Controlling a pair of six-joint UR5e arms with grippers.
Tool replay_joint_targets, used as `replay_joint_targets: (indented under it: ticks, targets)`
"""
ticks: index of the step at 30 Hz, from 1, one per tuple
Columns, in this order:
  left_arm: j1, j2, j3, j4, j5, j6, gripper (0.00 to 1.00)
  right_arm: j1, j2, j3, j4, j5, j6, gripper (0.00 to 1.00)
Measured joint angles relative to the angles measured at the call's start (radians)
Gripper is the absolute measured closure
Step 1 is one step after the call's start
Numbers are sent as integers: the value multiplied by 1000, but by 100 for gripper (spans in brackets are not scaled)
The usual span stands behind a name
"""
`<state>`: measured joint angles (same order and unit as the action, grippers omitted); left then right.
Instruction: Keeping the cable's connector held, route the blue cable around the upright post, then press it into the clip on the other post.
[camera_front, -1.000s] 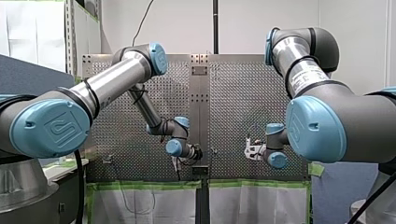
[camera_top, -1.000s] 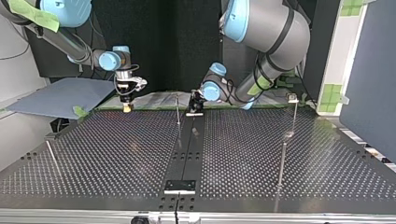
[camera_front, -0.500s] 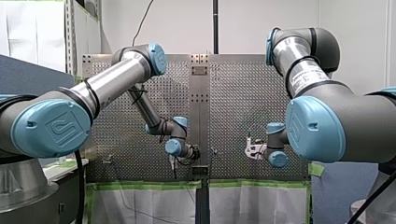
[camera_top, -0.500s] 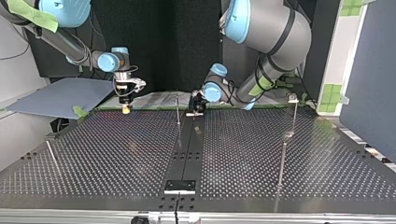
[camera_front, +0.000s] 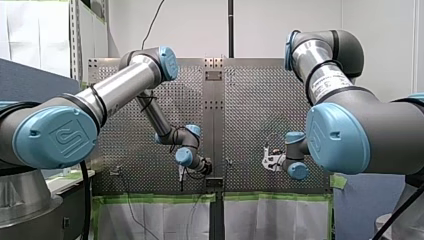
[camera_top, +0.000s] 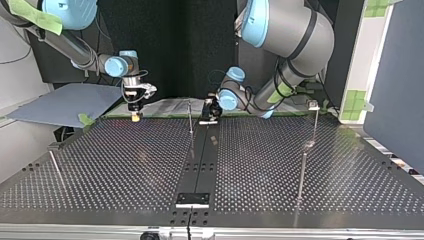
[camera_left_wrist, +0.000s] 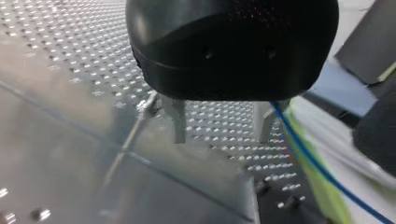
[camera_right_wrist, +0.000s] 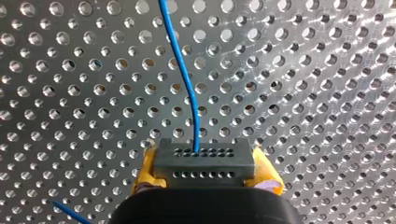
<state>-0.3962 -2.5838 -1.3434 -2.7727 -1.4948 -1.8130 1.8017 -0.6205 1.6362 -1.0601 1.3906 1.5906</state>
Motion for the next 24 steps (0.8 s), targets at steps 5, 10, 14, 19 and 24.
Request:
replay_joint_targets:
  ticks: [5, 10, 14, 19, 24]
  targets:
    - [-7, 1, 0, -51, 4, 52, 0, 0, 5, -1, 0, -1, 0, 100]
    - [-13, 12, 0, -105, 4, 108, 0, 0, 21, -6, 2, -4, -2, 100]
    - [-23, 37, -6, -127, 3, 143, 0, 0, 27, -11, 13, -4, -3, 100]
    - [-41, 76, -39, -114, 3, 155, 0, 0, 29, -19, 36, -5, -6, 100]
    - [-57, 125, -88, -69, 2, 155, 0, -1, 29, -22, 40, -4, -6, 100]
